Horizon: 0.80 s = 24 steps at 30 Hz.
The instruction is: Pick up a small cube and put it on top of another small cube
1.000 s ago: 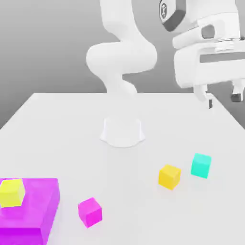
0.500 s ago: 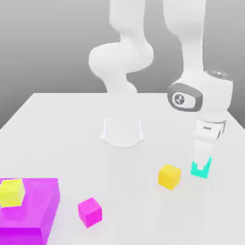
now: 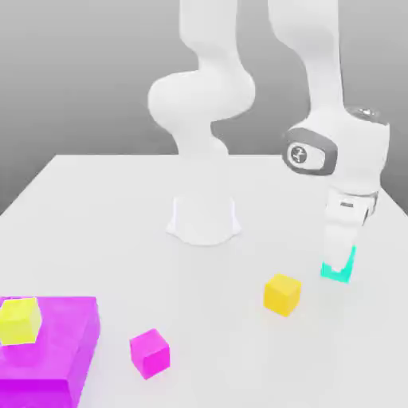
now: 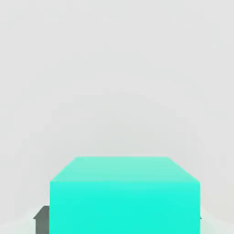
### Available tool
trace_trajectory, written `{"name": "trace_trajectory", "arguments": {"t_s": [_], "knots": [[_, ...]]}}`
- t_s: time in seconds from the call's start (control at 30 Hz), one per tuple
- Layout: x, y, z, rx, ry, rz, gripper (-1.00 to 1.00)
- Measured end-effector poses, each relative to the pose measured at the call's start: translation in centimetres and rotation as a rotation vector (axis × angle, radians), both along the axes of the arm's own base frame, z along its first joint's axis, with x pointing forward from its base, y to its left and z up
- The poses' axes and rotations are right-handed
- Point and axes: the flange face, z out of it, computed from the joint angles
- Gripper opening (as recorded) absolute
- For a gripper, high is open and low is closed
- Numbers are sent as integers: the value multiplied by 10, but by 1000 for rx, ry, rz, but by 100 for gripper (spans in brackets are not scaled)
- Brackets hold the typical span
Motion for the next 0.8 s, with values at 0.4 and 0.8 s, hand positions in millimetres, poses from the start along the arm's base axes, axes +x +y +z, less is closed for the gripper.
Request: {"name": "trace_trajectory", "arguments": {"t_s": [0.4,0.8], "knots": [[52,-106,53,-1,2,165,-100],[55,-115,-6,2,4,181,100]]}}
